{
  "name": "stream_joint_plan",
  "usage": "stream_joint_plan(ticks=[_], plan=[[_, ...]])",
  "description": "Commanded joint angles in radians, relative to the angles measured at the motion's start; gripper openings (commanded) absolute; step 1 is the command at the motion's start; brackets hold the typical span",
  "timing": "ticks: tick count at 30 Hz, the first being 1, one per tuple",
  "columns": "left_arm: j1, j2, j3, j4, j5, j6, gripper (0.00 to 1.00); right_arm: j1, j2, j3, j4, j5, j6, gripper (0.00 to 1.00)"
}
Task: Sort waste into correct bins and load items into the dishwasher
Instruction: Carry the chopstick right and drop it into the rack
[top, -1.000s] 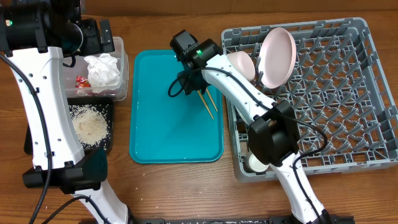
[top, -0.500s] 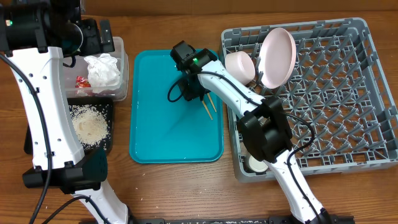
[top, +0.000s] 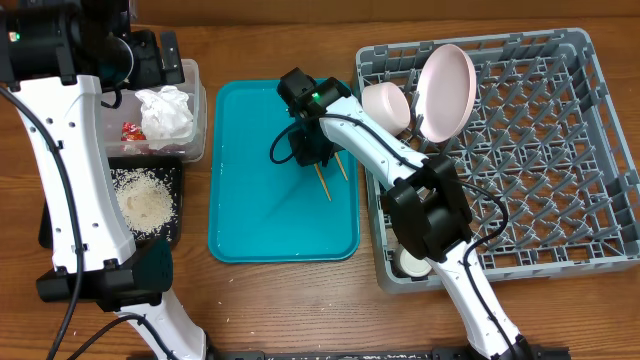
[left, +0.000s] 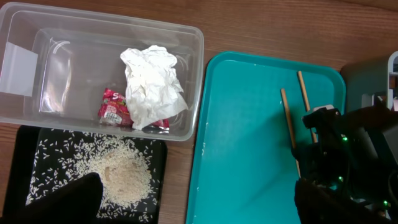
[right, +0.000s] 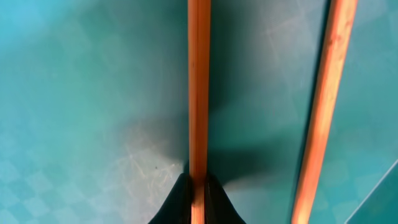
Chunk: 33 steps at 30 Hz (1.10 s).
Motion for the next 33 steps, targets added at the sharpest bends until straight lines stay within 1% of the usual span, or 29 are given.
stream_joint_plan(ticks=[1, 2, 9, 13, 16, 20, 23, 26, 28, 29, 33], plan=[[-0.006, -0.018, 0.021, 0.002, -0.011, -0.006, 1.00, 0.006, 0.010, 0.023, -0.068, -0.034, 0.022, 0.04], [-0.006, -0.018, 0.021, 0.002, -0.011, -0.006, 1.00, 0.006, -0.006, 0.079, -0.124, -0.055, 0.021, 0.04], [-0.007, -0.018, 0.021, 0.002, -0.011, -0.006, 1.00, 0.006, -0.122, 0.288, -0.328, -0.060, 0.027, 0.04], [-0.007, -0.018, 0.021, 0.002, -0.011, -0.006, 1.00, 0.002, -0.185, 0.388, -0.456, -0.026, 0.103, 0.04], [-0.007, -0.018, 0.021, 0.002, -0.011, -0.006, 1.00, -0.006, -0.245, 0.388, -0.463, -0.031, 0.149, 0.04], [-0.007, -0.018, 0.021, 0.002, -0.011, -0.006, 1.00, -0.008, -0.315, 0.383, -0.463, -0.054, 0.151, 0.04], [-0.007, -0.018, 0.021, 0.002, -0.011, -0.006, 1.00, -0.008, -0.377, 0.361, -0.463, -0.053, 0.150, 0.04], [-0.007, -0.018, 0.021, 0.002, -0.011, -0.006, 1.00, -0.019, -0.467, 0.290, -0.463, -0.050, 0.150, 0.04], [-0.007, -0.018, 0.021, 0.002, -0.011, -0.006, 1.00, -0.039, -0.566, 0.169, -0.463, -0.037, 0.151, 0.04], [-0.007, -0.018, 0.021, 0.002, -0.011, -0.006, 1.00, -0.045, -0.588, 0.139, -0.463, -0.028, 0.151, 0.04], [-0.007, -0.018, 0.021, 0.002, -0.011, -0.006, 1.00, -0.117, -0.753, -0.120, -0.462, 0.059, 0.188, 0.04]])
